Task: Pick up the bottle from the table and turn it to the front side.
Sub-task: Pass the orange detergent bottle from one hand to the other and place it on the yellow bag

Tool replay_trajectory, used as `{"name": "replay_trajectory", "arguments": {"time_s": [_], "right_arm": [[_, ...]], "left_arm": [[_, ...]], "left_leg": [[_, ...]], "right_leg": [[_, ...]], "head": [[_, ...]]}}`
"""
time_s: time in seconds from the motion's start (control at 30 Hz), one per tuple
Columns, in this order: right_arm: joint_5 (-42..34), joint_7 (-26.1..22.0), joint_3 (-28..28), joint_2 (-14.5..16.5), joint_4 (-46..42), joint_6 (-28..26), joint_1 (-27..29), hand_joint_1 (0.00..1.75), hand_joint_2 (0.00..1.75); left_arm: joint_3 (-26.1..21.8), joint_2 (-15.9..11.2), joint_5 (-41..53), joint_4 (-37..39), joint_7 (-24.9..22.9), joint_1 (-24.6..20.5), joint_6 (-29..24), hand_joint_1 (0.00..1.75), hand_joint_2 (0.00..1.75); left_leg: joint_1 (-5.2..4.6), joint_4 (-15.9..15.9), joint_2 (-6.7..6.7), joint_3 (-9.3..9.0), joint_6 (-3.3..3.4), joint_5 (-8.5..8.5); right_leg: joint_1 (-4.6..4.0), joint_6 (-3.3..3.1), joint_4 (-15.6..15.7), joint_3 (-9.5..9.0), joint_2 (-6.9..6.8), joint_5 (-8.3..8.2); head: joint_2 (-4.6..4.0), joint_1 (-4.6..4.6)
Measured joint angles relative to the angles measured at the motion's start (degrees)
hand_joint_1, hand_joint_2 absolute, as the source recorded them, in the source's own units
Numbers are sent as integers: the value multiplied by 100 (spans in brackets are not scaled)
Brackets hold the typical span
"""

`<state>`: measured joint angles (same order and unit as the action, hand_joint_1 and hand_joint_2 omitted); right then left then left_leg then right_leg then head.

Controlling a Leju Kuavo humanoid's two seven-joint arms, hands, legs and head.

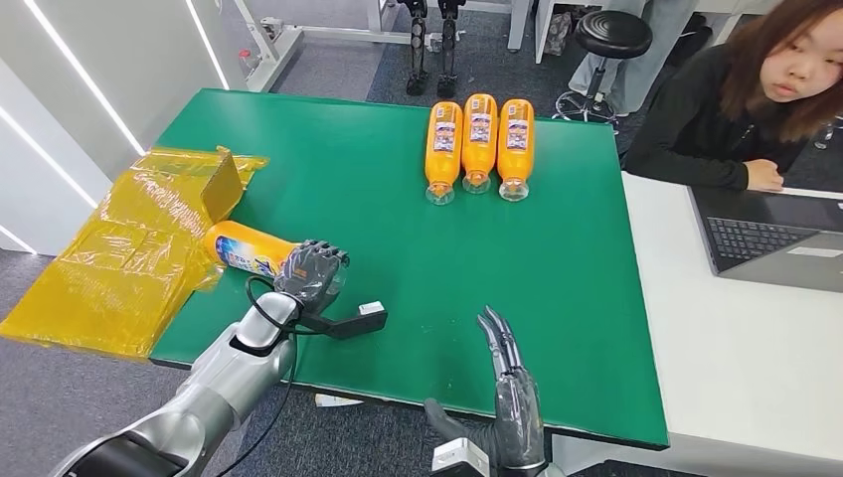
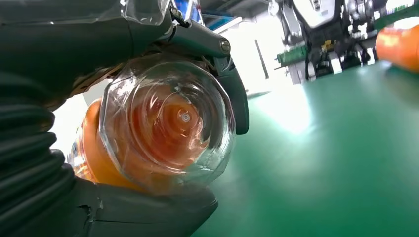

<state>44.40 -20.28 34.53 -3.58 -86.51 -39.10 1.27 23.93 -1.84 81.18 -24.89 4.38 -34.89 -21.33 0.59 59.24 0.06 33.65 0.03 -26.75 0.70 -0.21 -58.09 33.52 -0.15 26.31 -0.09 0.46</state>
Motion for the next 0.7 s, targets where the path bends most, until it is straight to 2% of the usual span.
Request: {"name": "replay_trajectory", "arguments": {"time_s": [0.37, 0.4, 0.5, 0.53, 0.57, 0.7], "right_arm": [[7, 58, 0, -32, -74, 43, 30, 0, 175], [8, 60, 0, -33, -74, 44, 30, 0, 175], [9, 74, 0, -36, -75, 44, 32, 0, 175], [9, 83, 0, -37, -77, 44, 33, 0, 175], [10, 92, 0, -38, -79, 45, 33, 0, 175], [11, 109, 0, -40, -80, 60, 30, 0, 175]], "left_arm": [[-3, -171, 213, 577, -929, -345, 805, 174, 175], [-10, -198, 199, 606, -1031, -381, 900, 166, 175], [-69, -282, 153, 681, -1320, -474, 1132, 116, 175], [-94, -308, 149, 700, -1381, -493, 1165, 106, 175], [-113, -333, 151, 718, -1427, -506, 1184, 106, 175], [-149, -390, 172, 767, -1510, -530, 1187, 0, 175]], "left_leg": [[1, 0, 2, 0, -1, 0], [2, -1, 3, 0, -1, 1], [2, -1, 11, -2, -2, 1], [2, -1, 13, -3, -2, 1], [2, -1, 12, -3, -3, 2], [2, -1, 11, -3, -6, 4]], "right_leg": [[-1, 0, -3, 0, 4, 0], [-1, -1, -3, 0, 4, 0], [-1, -3, -5, 0, 9, -2], [-1, -4, -5, 0, 10, -2], [-1, -4, -5, 0, 10, -2], [-1, -4, -6, 0, 9, -2]], "head": [[0, 1], [0, 1], [0, -1], [0, -1], [0, -1], [0, -1]]}}
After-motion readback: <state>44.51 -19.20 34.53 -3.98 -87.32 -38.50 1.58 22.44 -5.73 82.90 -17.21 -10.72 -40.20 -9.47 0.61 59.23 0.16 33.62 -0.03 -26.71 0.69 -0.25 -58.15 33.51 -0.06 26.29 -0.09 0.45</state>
